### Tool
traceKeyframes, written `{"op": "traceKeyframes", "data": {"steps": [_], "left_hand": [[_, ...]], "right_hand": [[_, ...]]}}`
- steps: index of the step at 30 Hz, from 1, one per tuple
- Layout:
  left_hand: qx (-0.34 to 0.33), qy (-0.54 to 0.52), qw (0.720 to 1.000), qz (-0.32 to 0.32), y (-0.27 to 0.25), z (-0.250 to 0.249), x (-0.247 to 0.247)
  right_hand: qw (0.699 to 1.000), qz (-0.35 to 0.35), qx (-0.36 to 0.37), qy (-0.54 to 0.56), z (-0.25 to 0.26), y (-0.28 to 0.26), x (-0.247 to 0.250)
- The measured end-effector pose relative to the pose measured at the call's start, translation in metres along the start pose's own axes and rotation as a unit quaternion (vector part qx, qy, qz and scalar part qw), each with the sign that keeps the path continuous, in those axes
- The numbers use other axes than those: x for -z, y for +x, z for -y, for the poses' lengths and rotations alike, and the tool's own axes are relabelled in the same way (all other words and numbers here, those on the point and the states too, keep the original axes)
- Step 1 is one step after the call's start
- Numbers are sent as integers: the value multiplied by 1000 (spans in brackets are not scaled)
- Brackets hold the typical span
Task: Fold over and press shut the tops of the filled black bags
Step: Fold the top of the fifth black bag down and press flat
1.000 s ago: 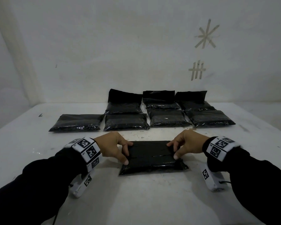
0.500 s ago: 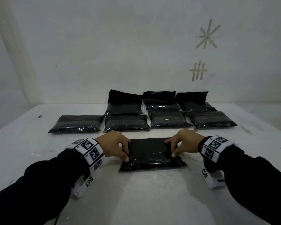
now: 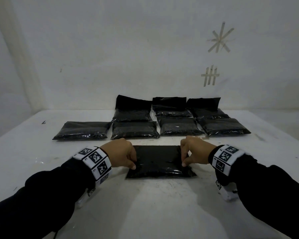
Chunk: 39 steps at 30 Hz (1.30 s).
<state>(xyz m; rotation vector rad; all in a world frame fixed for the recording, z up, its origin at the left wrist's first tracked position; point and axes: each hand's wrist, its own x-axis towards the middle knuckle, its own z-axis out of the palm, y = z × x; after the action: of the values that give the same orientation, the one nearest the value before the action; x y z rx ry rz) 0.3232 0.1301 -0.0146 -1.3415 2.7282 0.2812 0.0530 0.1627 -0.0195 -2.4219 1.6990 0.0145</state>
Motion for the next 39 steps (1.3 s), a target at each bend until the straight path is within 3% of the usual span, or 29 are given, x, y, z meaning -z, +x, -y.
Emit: {"op": "traceKeyframes", "data": {"steps": [7,11,16,23,30,35,39], "left_hand": [[6,25,1000,-8,-7,-6,-6],[-26,76,996,-35,-8,-9,-3],[-27,68,997,-1,-4,-11,-7],[-26,6,999,-20,-8,-13,-12],[-51,111,992,20,-13,-27,-13],[-49,136,989,40,-15,-36,-13],[-44,160,985,49,-15,-42,-12]], "right_hand": [[999,18,-27,25,3,-7,1],[998,11,-51,39,4,-12,0],[997,5,-47,67,7,-16,-1],[999,27,-24,20,14,-17,-5],[999,34,-2,-40,18,-19,-5],[989,-10,33,-142,23,-19,-7],[994,1,36,-101,27,-17,-12]]}}
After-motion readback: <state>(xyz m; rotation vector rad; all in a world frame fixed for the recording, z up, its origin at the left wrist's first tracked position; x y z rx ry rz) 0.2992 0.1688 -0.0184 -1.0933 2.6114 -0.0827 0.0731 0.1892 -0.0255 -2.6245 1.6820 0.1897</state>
